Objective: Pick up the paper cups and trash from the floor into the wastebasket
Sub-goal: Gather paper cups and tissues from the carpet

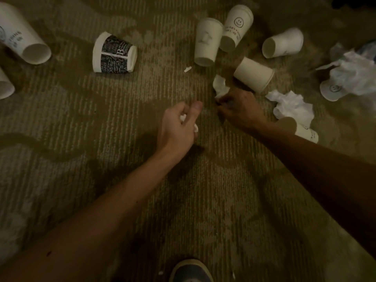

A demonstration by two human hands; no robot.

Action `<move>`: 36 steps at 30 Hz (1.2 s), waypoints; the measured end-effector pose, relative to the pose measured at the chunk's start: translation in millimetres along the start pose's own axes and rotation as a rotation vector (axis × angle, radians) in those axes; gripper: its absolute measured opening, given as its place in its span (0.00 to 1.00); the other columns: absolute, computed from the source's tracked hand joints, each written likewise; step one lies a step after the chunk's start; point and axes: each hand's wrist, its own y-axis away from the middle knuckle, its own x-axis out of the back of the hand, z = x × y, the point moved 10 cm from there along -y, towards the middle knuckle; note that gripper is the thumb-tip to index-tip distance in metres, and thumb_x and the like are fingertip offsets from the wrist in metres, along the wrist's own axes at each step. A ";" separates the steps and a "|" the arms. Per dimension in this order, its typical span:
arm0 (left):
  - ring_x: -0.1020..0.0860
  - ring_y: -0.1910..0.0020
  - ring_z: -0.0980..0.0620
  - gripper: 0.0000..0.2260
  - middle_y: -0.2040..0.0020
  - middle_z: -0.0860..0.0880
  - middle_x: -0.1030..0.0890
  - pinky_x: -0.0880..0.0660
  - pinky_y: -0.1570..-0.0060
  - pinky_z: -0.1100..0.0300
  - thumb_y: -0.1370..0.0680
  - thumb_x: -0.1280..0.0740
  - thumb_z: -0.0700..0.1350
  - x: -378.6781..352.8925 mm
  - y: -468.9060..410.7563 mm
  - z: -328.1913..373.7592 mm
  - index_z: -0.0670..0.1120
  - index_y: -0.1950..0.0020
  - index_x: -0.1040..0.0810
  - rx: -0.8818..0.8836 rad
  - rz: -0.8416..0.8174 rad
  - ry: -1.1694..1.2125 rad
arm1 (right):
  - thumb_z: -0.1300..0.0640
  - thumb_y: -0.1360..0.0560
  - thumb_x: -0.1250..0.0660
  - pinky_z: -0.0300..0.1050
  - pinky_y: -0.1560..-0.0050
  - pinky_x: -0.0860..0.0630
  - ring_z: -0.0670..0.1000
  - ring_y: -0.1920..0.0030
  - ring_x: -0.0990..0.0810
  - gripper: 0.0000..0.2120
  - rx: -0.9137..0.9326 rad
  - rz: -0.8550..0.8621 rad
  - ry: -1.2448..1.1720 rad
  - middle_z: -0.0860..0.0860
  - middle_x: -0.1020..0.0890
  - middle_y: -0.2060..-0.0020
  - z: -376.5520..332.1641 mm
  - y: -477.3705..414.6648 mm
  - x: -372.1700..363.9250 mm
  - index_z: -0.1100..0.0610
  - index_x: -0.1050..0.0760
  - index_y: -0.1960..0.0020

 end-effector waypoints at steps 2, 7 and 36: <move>0.24 0.71 0.63 0.10 0.65 0.53 0.22 0.28 0.73 0.69 0.18 0.37 0.54 -0.8 0.1 -1.1 0.53 0.58 0.26 0.022 -0.010 -0.010 | 0.57 0.23 0.31 0.28 0.61 0.33 0.35 0.59 0.26 0.09 -0.058 -0.011 -0.127 0.45 0.21 0.49 1.6 10.9 -0.4 0.55 0.19 0.44; 0.22 0.61 0.63 0.08 0.54 0.56 0.23 0.30 0.66 0.69 0.16 0.42 0.51 0.1 3.9 -7.2 0.53 0.44 0.24 0.094 -0.038 -0.056 | 0.63 0.27 0.28 0.35 0.60 0.20 0.43 0.58 0.15 0.09 -0.155 -0.172 -0.711 0.51 0.16 0.52 -18.4 48.0 -11.3 0.52 0.20 0.50; 0.32 0.77 0.59 0.20 0.77 0.58 0.31 0.38 0.75 0.61 0.17 0.44 0.57 -82.1 9.8 -6.2 0.51 0.64 0.25 0.303 -0.230 0.130 | 0.51 0.23 0.33 0.33 0.57 0.22 0.38 0.55 0.19 0.02 -0.137 0.122 -0.499 0.41 0.18 0.56 41.0 78.7 78.0 0.46 0.22 0.52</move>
